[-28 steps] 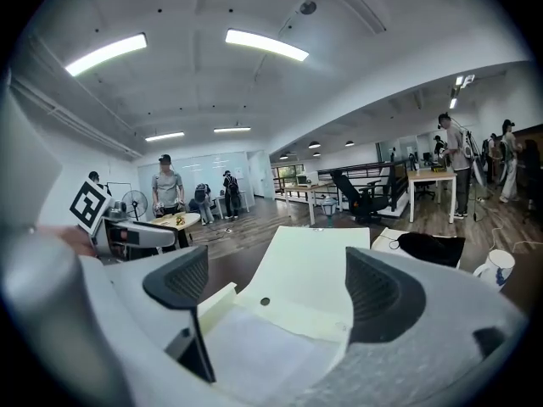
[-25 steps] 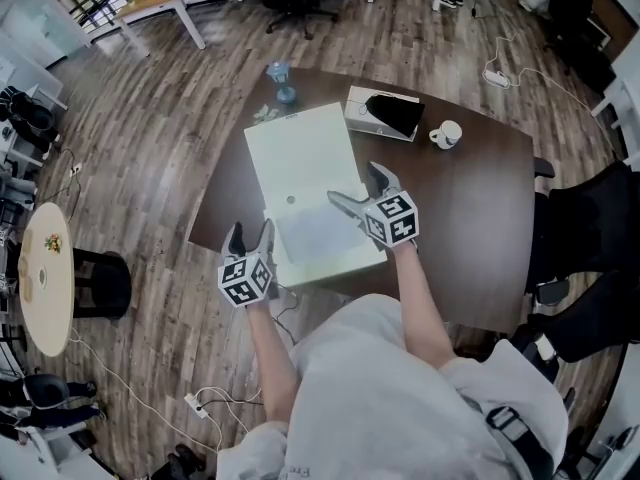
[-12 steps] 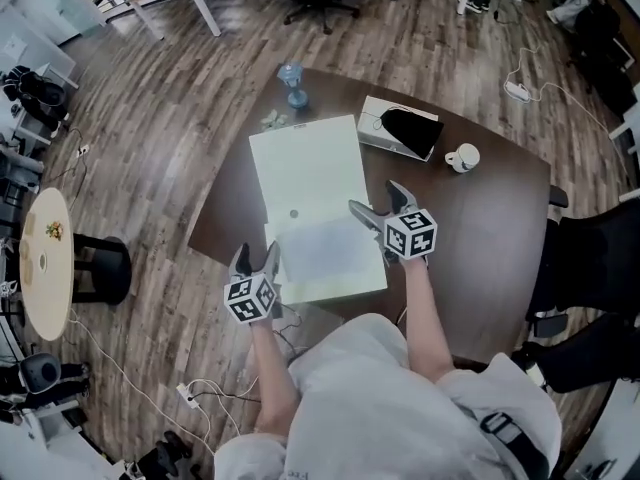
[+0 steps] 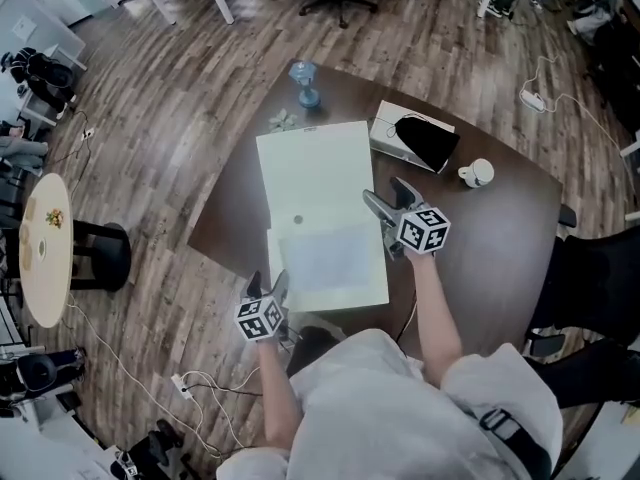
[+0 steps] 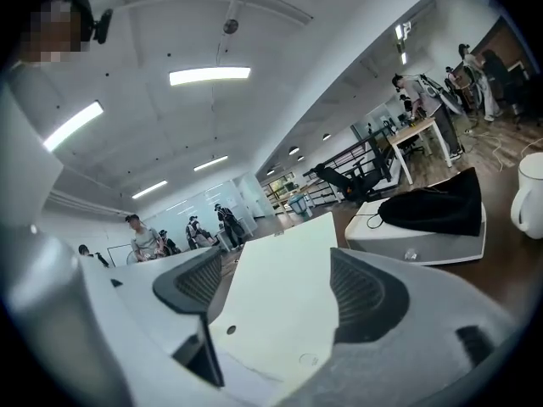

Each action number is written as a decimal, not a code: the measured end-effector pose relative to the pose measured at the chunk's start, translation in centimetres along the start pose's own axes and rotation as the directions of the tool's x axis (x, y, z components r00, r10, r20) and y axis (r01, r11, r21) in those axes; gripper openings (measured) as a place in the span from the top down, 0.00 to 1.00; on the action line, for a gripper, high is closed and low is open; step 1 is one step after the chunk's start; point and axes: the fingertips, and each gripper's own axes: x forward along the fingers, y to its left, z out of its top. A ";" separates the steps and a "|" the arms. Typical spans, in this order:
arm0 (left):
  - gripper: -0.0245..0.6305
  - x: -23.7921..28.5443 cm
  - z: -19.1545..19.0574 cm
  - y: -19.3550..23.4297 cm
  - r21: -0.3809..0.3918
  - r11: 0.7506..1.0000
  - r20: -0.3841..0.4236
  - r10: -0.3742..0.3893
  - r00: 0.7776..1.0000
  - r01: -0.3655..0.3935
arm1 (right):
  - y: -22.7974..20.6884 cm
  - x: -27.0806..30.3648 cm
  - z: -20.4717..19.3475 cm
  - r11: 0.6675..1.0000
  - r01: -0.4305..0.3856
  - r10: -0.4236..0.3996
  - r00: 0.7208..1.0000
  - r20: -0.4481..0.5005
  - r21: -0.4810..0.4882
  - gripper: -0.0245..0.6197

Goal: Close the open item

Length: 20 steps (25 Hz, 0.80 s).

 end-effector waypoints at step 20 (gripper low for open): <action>0.50 3.1 -5.5 0.1 0.016 1.000 -0.178 -0.006 0.984 0.009 | -6.9 9.2 -2.9 0.999 0.010 -0.016 0.980 -0.199 -0.033 0.34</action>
